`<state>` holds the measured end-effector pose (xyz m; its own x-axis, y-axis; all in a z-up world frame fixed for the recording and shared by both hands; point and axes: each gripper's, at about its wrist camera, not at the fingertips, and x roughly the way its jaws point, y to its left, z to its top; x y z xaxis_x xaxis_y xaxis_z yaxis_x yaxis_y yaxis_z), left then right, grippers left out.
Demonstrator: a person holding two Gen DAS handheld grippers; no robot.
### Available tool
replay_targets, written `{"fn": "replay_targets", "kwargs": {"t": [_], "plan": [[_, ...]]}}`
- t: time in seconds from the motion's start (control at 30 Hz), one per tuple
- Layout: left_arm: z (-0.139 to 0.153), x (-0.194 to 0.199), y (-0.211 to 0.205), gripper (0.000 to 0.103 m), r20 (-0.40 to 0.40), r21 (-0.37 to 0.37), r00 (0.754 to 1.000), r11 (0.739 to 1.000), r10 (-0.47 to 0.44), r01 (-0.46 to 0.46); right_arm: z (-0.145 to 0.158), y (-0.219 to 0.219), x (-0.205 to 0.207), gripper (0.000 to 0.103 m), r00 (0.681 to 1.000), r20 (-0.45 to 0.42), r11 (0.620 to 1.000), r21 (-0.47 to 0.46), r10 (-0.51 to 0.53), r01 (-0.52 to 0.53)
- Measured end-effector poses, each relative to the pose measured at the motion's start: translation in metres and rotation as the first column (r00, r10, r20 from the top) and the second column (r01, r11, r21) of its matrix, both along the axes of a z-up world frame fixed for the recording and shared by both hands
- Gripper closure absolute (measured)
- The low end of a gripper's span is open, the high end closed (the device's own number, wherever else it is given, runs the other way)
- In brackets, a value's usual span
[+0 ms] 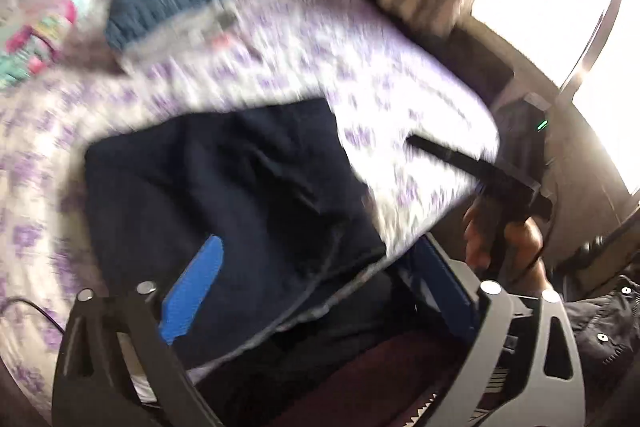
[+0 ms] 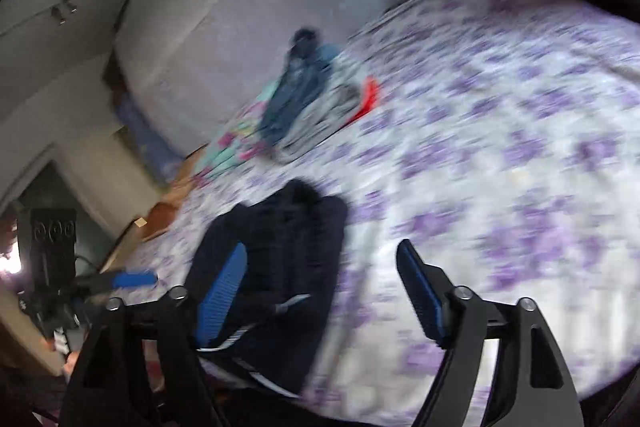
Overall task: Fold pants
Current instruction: 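Grasp the folded pants bundle with both grippers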
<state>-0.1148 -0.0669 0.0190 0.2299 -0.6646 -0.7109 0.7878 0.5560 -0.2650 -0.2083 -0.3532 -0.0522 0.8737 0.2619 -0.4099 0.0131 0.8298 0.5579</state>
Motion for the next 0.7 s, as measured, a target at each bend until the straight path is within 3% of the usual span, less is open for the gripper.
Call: {"fn": "replay_targets", "kwargs": {"t": [0.03,0.1,0.2,0.27,0.33,0.47,0.6,0.7], "plan": [[0.000,0.006,0.006,0.008,0.003,-0.007,1.000,1.000,0.019,-0.019,-0.001,0.004,0.007,0.010,1.000,-0.013,1.000,0.008,0.021,-0.021],[-0.012,0.023,0.015,0.008,-0.056,0.004,0.996,0.997,0.076,-0.075,-0.007,0.016,0.024,0.007,0.997,-0.072,0.999,0.002,0.041,-0.041],[-0.048,0.059,0.046,0.009,-0.218,-0.001,0.959,0.982,0.182,-0.187,-0.023,0.023,0.041,0.007,0.986,-0.136,0.994,0.067,0.093,-0.085],[-0.059,0.070,0.065,0.009,-0.260,-0.038,0.941,0.972,0.216,-0.233,-0.033,0.027,0.048,0.007,0.974,-0.150,0.977,0.151,0.172,-0.149],[-0.070,0.083,0.088,0.009,-0.312,-0.064,0.916,0.956,0.252,-0.285,-0.040,0.030,0.053,0.007,0.962,-0.186,0.972,0.162,0.197,-0.168],[-0.098,0.108,0.097,0.009,-0.454,-0.097,0.863,0.951,0.221,-0.295,-0.042,0.039,0.053,0.006,0.935,-0.215,0.944,0.234,0.282,-0.231],[-0.109,0.111,0.091,0.008,-0.467,-0.109,0.865,0.958,0.187,-0.266,-0.048,0.037,0.048,0.005,0.894,-0.259,0.892,0.371,0.365,-0.257],[-0.109,0.117,0.079,0.008,-0.485,-0.144,0.864,0.962,0.137,-0.233,-0.053,0.035,0.052,0.005,0.887,-0.258,0.871,0.419,0.384,-0.256]]}}
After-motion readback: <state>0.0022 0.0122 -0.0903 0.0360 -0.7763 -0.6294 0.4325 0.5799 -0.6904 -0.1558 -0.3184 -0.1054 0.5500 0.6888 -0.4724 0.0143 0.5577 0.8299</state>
